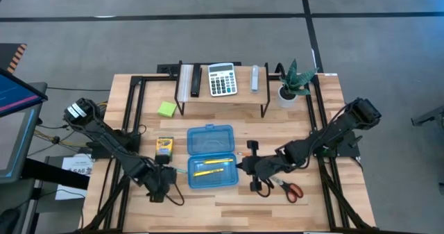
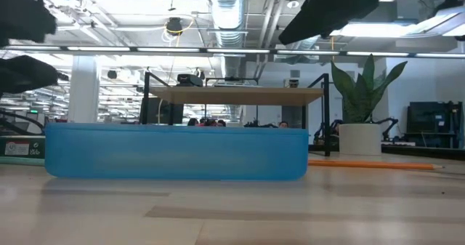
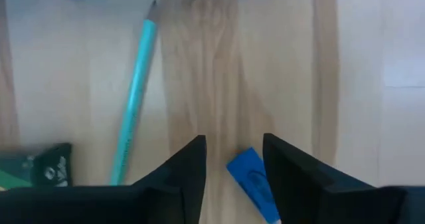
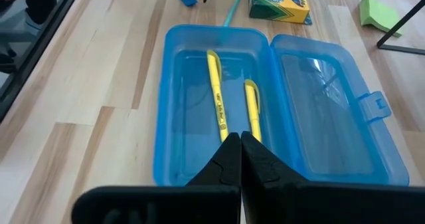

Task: Pack school essentials
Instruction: Put the blue eraser into the blue supply box, then put the orange pencil into the blue supply box

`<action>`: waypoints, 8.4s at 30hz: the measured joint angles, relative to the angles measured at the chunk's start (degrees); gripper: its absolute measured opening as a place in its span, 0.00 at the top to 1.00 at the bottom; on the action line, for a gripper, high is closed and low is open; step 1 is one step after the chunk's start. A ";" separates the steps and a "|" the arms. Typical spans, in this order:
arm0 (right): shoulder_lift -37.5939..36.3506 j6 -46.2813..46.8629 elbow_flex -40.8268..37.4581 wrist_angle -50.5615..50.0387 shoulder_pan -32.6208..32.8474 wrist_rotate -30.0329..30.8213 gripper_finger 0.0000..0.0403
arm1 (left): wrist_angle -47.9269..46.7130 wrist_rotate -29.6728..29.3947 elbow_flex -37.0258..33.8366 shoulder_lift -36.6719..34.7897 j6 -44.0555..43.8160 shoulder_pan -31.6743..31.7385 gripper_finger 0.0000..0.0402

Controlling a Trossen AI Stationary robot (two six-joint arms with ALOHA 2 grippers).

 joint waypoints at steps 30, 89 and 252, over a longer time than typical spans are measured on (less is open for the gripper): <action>0.00 0.11 0.00 0.24 0.11 0.00 0.98 | 2.89 -2.42 -3.90 3.51 -6.67 -11.63 0.74; 0.02 0.13 -0.02 1.24 0.17 -0.01 0.98 | 6.40 -7.57 2.78 13.14 -18.51 -2.25 0.73; 2.91 4.36 -0.20 -27.98 -16.50 -19.63 0.96 | 75.09 -16.98 -21.18 -16.55 33.04 13.19 0.88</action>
